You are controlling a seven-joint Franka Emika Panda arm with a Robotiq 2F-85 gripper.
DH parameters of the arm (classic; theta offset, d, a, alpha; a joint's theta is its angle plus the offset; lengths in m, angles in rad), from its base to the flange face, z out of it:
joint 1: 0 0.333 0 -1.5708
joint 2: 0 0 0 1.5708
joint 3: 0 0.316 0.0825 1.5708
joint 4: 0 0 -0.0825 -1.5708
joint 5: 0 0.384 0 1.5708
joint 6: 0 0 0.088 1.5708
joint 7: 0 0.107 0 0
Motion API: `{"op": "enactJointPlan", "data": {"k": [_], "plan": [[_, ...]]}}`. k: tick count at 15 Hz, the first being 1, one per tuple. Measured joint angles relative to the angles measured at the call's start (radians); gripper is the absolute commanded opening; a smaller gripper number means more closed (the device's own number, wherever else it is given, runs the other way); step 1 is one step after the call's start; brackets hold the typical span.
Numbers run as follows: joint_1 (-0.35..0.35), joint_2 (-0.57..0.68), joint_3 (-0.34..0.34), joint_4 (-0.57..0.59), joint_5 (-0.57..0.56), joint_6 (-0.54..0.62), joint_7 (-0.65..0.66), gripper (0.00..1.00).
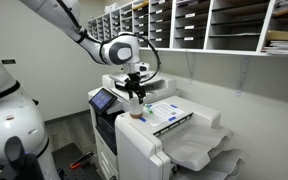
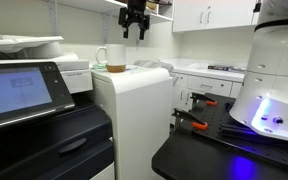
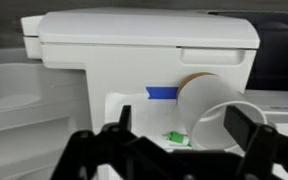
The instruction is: Move the cup away from you
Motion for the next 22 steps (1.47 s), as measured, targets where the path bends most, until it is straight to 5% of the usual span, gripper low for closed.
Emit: {"op": "enactJointPlan", "data": {"k": [5,6,17,22], "plan": [[0.013,0.106,-0.014,0.039,0.105,0.112,0.0,1.0],[0.013,0.132,-0.016,0.048,0.108,0.122,0.0,0.75],[0.023,0.265,-0.016,0.116,0.109,0.139,-0.017,0.0],[0.023,0.268,-0.018,0.118,0.109,0.143,-0.018,0.03]]}}
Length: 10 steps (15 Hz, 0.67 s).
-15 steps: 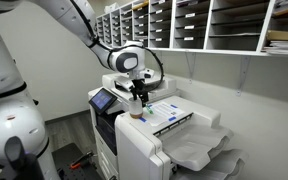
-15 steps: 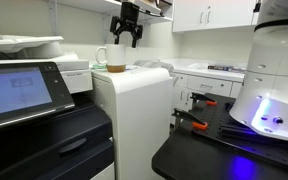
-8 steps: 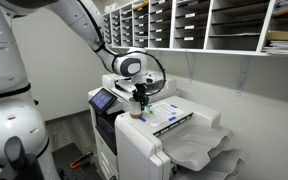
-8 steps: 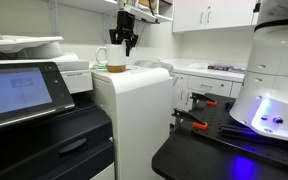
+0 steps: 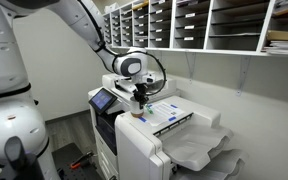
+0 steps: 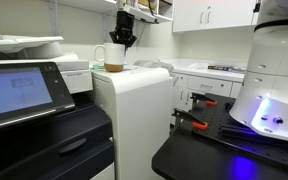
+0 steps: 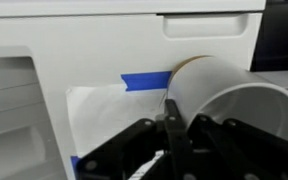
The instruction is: Move the cup away from you
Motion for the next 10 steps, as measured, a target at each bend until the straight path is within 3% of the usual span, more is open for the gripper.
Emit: {"op": "enactJointPlan", "data": {"k": [7,10], "plan": [[-0.033,-0.001,-0.063,0.107,0.069,0.02,0.005,0.03],[-0.055,0.035,-0.086,0.191,-0.026,0.021,0.085,0.03]]}}
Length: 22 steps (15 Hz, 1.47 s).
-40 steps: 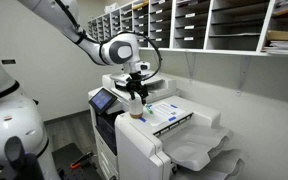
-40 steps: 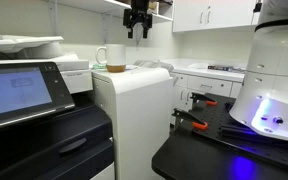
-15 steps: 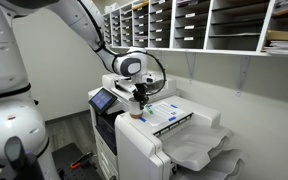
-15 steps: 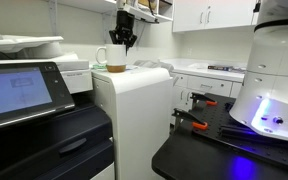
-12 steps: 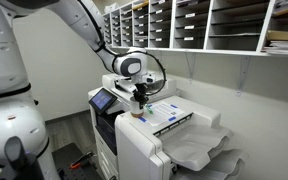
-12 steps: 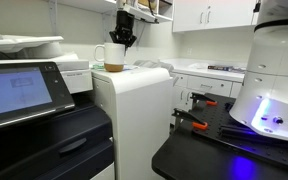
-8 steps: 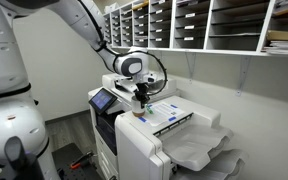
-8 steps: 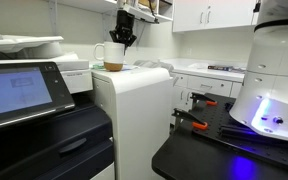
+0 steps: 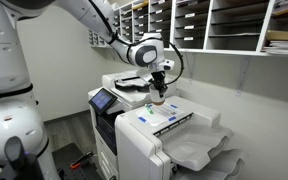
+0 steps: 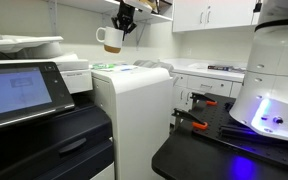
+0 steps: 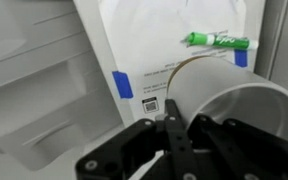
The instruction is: Move the cup away from you
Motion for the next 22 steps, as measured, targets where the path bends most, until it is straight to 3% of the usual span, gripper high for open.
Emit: {"op": "enactJointPlan", "data": {"k": [4,10,11,12,20,22], "plan": [[0.003,0.158,-0.008,0.149,-0.165,-0.082,0.152,0.03],[0.018,0.345,-0.008,0.347,-0.127,-0.148,0.157,0.03],[0.018,0.357,-0.008,0.362,-0.115,-0.148,0.157,0.36],[0.018,0.367,-0.008,0.373,-0.106,-0.151,0.157,0.36],[0.03,0.341,-0.013,0.424,-0.084,-0.264,0.156,0.96],[0.047,0.288,-0.012,0.396,-0.095,-0.264,0.154,1.0]]}}
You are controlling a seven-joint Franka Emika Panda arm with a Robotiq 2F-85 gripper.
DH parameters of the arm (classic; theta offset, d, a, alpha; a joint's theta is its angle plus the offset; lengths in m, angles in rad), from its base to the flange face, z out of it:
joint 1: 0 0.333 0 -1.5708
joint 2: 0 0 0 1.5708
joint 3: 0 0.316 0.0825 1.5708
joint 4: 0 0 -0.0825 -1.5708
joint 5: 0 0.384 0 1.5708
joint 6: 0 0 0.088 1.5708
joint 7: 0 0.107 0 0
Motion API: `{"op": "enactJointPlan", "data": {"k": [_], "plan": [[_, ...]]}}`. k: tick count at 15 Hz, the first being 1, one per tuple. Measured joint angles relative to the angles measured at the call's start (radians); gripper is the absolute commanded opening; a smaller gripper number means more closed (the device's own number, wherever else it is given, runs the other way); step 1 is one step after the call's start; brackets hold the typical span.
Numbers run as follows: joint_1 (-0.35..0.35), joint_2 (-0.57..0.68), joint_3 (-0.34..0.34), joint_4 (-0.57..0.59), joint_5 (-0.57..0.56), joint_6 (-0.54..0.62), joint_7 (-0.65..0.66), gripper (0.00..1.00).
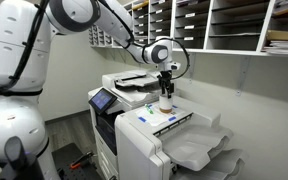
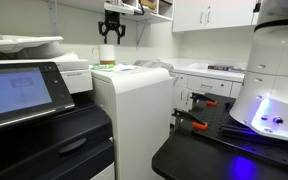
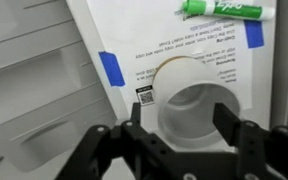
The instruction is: Move the cup away from you
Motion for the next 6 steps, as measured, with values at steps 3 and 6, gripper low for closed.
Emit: {"op": "enactJointPlan", "data": {"k": [3,6], "plan": [[0.025,-0.109,0.007,-0.097,-0.012,-0.024,-0.001,1.0],[0.039,-0.22,0.01,-0.208,-0.056,-0.045,-0.001,1.0]]}}
